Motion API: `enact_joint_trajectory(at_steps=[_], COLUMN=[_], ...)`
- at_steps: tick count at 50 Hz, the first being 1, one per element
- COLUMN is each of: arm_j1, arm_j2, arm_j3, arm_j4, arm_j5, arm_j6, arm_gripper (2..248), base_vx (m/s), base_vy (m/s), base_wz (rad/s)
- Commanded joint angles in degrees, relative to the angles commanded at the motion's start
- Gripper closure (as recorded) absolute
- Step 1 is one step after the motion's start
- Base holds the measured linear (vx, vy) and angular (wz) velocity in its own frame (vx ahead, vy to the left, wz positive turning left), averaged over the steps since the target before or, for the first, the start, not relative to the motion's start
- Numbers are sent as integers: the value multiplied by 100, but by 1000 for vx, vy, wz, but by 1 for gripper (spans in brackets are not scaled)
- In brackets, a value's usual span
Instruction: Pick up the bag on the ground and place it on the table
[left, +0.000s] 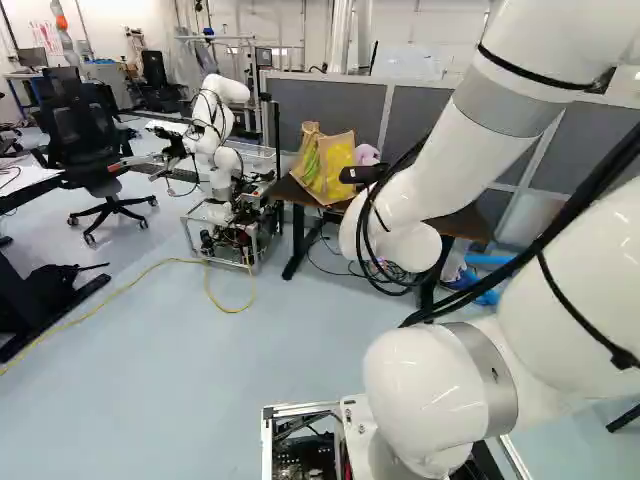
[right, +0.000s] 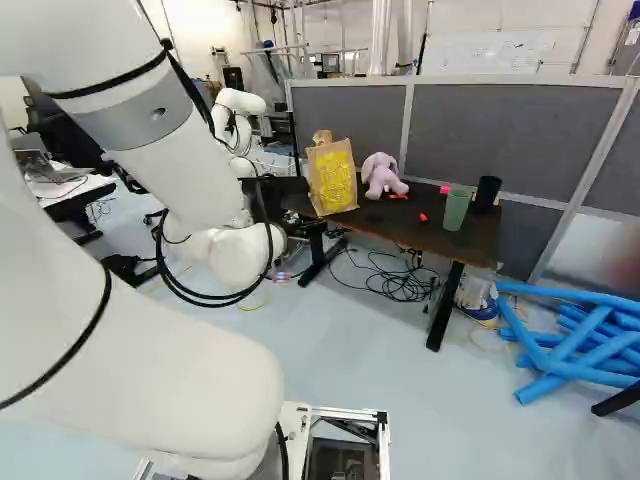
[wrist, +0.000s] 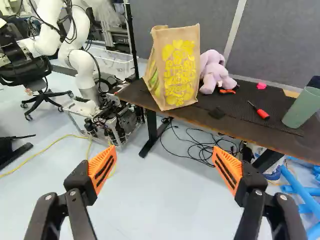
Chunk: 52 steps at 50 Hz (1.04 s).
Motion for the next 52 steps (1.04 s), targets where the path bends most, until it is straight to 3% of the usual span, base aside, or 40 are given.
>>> enact_joint_trajectory(at_steps=[22, 52], arm_j1=[11, 13], arm_j2=[143, 160], arm_j3=[306, 344], arm_j4=[-8, -10], arm_j5=[314, 353], arm_j6=[44, 50], arm_gripper=[3, 3], base_vx=[0, 0], base_vy=[0, 0], base_wz=[0, 0])
